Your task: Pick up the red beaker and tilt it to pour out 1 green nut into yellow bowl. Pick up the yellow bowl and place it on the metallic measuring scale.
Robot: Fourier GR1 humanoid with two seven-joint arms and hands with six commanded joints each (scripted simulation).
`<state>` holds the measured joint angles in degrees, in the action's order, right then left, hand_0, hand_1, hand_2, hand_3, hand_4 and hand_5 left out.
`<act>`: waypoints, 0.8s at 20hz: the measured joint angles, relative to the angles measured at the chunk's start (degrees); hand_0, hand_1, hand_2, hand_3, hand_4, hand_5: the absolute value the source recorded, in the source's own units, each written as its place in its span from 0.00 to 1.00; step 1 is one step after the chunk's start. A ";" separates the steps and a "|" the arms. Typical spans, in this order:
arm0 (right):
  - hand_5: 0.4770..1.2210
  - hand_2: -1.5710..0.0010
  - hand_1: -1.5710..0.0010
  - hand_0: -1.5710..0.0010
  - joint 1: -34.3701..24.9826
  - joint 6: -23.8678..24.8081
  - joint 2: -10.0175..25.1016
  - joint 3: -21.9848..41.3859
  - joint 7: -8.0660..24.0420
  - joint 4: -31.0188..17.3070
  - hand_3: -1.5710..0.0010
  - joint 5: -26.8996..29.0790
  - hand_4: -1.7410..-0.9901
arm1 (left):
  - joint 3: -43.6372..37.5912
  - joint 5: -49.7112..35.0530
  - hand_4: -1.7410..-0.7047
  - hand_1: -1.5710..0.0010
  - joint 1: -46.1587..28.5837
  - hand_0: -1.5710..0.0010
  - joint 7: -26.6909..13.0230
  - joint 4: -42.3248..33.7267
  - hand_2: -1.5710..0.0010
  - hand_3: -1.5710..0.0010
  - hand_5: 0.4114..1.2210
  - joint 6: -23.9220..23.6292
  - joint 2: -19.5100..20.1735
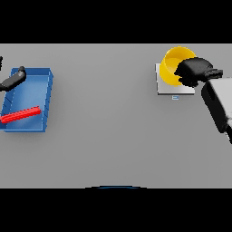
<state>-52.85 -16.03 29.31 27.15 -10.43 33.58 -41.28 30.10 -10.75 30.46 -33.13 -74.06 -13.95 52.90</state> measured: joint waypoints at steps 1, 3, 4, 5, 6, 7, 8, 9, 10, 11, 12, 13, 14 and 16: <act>1.00 0.00 0.07 0.00 -0.23 0.50 -0.18 0.17 -0.71 -0.71 0.05 0.06 0.02 | -0.03 -0.03 0.90 1.00 0.27 1.00 -0.26 -0.26 1.00 1.00 0.40 -0.08 -0.02; 1.00 0.00 0.11 0.03 -0.78 0.67 -0.14 0.22 -2.00 -2.75 0.16 0.35 0.02 | -0.24 -0.11 0.90 1.00 0.00 1.00 -0.26 -0.53 1.00 1.00 0.40 0.00 0.57; 1.00 0.00 0.10 0.02 -1.14 0.63 -0.29 0.35 -2.68 -3.40 0.26 0.44 0.02 | 0.18 0.35 0.90 1.00 0.86 1.00 -0.44 0.10 1.00 1.00 0.41 0.09 -0.18; 1.00 0.05 0.08 0.02 -1.54 0.27 -1.10 0.25 -1.42 -4.03 0.35 0.77 0.11 | -0.02 0.10 0.90 1.00 0.80 1.00 -0.26 0.61 1.00 1.00 0.41 0.38 -0.09; 0.88 0.14 0.14 0.03 -1.98 -0.25 -1.02 -0.07 -1.47 -4.57 0.42 1.03 0.19 | -0.07 -0.16 0.90 1.00 0.72 1.00 -0.05 0.36 1.00 1.00 0.41 0.49 -0.18; 0.77 0.28 0.31 0.22 -2.01 -0.83 -0.79 -0.19 -1.26 -5.12 0.48 1.31 0.26 | 0.16 -0.01 0.90 1.00 0.66 1.00 -0.35 0.13 1.00 1.00 0.41 0.56 -0.14; 0.68 0.39 0.45 0.38 -2.23 -1.14 -1.10 -0.43 -1.22 -5.69 0.51 1.58 0.32 | 0.36 -0.04 0.89 1.00 0.86 1.00 -0.99 0.24 1.00 1.00 0.41 0.75 -0.38; 0.61 0.48 0.56 0.50 -2.40 -1.19 -1.64 -0.33 -1.16 -5.78 0.55 1.56 0.36 | -0.04 -0.20 0.90 1.00 0.95 1.00 -0.30 0.64 1.00 1.00 0.41 0.79 -0.19; 0.55 0.56 0.65 0.60 -2.40 -1.21 -1.52 -0.31 -1.79 -6.32 0.57 1.51 0.39 | 0.15 -0.08 0.90 1.00 1.42 1.00 -1.01 1.01 1.00 1.00 0.41 1.06 -0.40; 0.50 0.62 0.72 0.68 -2.72 -1.78 -1.38 -0.30 -2.14 -6.73 0.60 1.49 0.42 | 0.40 0.12 0.90 1.00 1.61 1.00 -0.96 1.47 1.00 1.00 0.41 1.08 -0.88; 0.46 0.67 0.77 0.75 -3.39 -2.13 -1.40 -0.48 -2.48 -7.54 0.62 1.53 0.44 | 0.55 0.42 0.90 1.00 1.13 1.00 -0.22 1.49 1.00 1.00 0.40 1.02 -0.69; 0.43 0.71 0.82 0.80 -3.33 -2.10 -1.48 -0.30 -3.00 -7.89 0.64 1.39 0.46 | 0.36 0.22 0.90 1.00 1.11 1.00 -0.30 1.33 1.00 1.00 0.40 1.05 -0.51; 0.41 0.75 0.86 0.84 -4.05 -1.94 -1.58 -0.26 -3.25 -8.84 0.65 1.06 0.47 | 0.35 0.22 0.90 1.00 1.76 1.00 -0.34 1.54 1.00 1.00 0.41 0.92 -1.05; 0.37 0.82 0.91 0.90 -4.86 -1.85 -2.06 0.21 -4.45 -10.19 0.70 0.42 0.51 | 0.39 0.20 0.90 1.00 1.76 1.00 -0.14 2.17 1.00 1.00 0.40 0.75 -1.62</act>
<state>-57.71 -17.88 27.25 27.36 -14.87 23.39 -40.87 30.50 -10.55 32.22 -33.27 -71.89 -13.20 51.28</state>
